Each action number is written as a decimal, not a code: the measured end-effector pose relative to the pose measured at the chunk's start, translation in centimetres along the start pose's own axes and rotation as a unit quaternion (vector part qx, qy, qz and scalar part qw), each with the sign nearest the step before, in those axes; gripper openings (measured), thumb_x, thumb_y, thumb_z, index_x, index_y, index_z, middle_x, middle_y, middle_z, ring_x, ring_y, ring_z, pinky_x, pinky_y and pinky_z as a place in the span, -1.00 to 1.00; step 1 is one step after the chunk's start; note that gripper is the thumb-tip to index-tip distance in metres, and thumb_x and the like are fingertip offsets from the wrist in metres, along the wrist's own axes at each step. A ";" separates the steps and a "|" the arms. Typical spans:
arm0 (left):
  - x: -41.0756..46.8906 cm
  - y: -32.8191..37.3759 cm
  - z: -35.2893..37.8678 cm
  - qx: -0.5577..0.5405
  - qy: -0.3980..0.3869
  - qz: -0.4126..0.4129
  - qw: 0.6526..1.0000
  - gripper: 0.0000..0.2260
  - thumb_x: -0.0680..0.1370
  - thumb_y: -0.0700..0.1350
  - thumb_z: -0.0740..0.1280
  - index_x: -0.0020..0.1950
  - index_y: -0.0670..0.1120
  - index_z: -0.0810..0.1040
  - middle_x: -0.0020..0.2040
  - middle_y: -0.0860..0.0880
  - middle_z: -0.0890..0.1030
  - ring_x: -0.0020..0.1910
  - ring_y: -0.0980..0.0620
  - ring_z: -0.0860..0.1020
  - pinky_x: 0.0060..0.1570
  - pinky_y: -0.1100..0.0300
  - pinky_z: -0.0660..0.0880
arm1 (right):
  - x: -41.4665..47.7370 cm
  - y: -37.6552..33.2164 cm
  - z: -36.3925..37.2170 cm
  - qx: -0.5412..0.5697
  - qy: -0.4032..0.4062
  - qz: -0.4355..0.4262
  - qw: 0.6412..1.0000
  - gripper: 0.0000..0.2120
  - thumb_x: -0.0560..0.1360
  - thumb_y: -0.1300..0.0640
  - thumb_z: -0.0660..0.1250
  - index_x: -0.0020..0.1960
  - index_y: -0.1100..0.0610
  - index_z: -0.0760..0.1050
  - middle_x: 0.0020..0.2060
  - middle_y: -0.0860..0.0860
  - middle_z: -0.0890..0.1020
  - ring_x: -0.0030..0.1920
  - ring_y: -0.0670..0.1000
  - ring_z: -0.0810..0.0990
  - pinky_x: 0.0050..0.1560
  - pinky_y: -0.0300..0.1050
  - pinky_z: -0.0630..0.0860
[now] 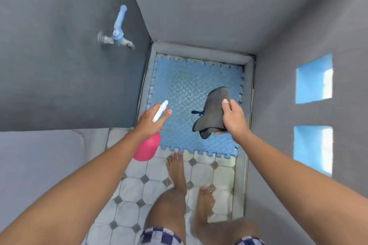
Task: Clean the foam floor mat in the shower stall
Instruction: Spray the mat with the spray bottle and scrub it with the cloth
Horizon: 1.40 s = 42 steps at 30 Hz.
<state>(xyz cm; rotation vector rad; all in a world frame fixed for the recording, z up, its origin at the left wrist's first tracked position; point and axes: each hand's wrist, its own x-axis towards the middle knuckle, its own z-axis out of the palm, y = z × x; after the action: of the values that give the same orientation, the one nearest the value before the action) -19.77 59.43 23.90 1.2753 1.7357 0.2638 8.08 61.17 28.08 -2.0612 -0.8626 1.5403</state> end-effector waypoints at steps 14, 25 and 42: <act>19.6 -16.1 15.5 0.111 0.031 0.054 0.992 -0.46 0.54 0.39 0.29 -0.26 -0.08 0.58 -0.33 0.01 0.63 -0.26 -0.01 0.61 -0.18 0.06 0.46 | 25.6 15.2 4.9 0.034 0.072 -0.051 0.995 -0.64 0.68 -0.10 0.10 0.26 0.16 0.42 0.14 0.17 0.52 -0.06 0.24 0.66 -0.39 0.23 0.65; 24.4 -15.9 21.6 0.049 -0.194 0.134 0.971 -0.50 0.48 0.24 0.52 -0.47 -0.10 0.56 -0.48 -0.09 0.61 -0.45 0.01 0.56 -0.27 0.20 0.46 | 35.7 16.5 3.1 -0.097 0.208 -0.228 0.946 -0.68 0.65 -0.09 0.15 -0.14 0.12 0.40 -0.25 -0.03 0.45 -0.20 0.01 0.50 -0.24 -0.14 0.45; 23.3 -13.0 23.9 -0.001 -0.129 0.174 0.976 -0.46 0.33 0.35 0.49 -0.25 -0.16 0.62 -0.33 -0.11 0.64 -0.33 0.03 0.51 -0.18 0.09 0.38 | 35.4 22.7 -4.5 -0.133 0.274 -0.259 0.916 -0.70 0.67 -0.02 0.09 0.15 0.20 0.42 -0.01 0.08 0.55 -0.02 0.12 0.50 -0.07 -0.08 0.35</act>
<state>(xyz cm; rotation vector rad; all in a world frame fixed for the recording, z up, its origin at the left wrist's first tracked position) -10.10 65.26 -10.09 1.5379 1.2888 0.2861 24.30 69.66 -10.04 -2.0459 -1.2914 0.5462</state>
